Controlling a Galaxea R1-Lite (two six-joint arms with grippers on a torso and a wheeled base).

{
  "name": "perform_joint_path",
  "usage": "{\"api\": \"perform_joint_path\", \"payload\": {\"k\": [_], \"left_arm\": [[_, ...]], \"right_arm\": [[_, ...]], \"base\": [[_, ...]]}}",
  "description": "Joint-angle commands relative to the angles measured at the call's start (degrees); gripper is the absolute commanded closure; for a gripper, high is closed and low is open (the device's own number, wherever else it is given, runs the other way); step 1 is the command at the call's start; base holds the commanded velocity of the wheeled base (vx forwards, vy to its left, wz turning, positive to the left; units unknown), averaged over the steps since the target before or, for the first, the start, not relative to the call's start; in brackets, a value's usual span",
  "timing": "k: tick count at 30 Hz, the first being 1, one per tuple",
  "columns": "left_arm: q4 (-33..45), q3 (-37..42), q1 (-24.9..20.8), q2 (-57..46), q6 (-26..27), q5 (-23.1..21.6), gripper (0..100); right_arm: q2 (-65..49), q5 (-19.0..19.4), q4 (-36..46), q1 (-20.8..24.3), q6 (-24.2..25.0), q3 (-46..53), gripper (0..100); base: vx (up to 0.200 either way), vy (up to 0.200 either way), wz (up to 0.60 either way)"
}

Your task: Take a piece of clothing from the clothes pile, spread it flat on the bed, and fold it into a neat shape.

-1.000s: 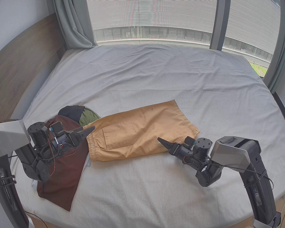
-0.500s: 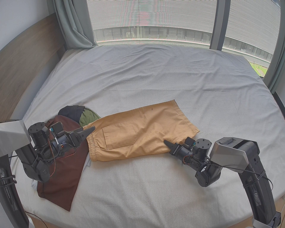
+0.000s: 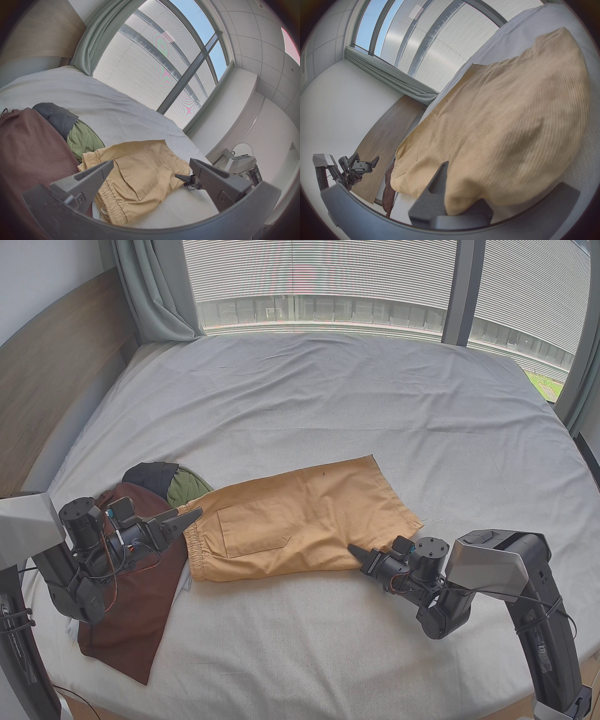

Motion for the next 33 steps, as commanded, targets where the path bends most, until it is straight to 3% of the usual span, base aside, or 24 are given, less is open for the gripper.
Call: {"api": "perform_joint_path", "payload": {"k": [1,6,11,23,29,33], "left_arm": [[0.0,-0.1,0.1,0.0,0.1,-0.1,0],[0.0,0.0,0.3,0.0,-0.1,-0.3,0],[0.0,0.4,-0.1,-0.2,-2.8,-0.3,0],[0.0,1.2,-0.4,-0.7,-2.6,-0.4,0],[0.0,1.4,-0.4,-1.2,-2.6,-0.4,0],[-0.1,2.7,-0.6,-1.3,-2.5,-2.2,0]], "right_arm": [[-3.3,0.1,0.0,0.1,-0.4,4.6,100],[-5.4,0.1,0.0,0.1,-1.5,8.1,100],[-6.4,0.1,-0.1,-0.4,-6.9,15.1,100],[-16.3,-0.2,-0.1,-0.5,-8.8,33.5,100],[-18.3,-5.3,-0.1,-0.4,-13.0,42.2,100],[-19.5,-6.4,-0.1,-0.2,-14.1,46.5,100]], "base": [[0.0,0.0,0.0],[0.0,0.0,0.0],[0.0,0.0,0.0],[0.0,0.0,0.0],[0.0,0.0,0.0],[0.0,0.0,0.0]]}}
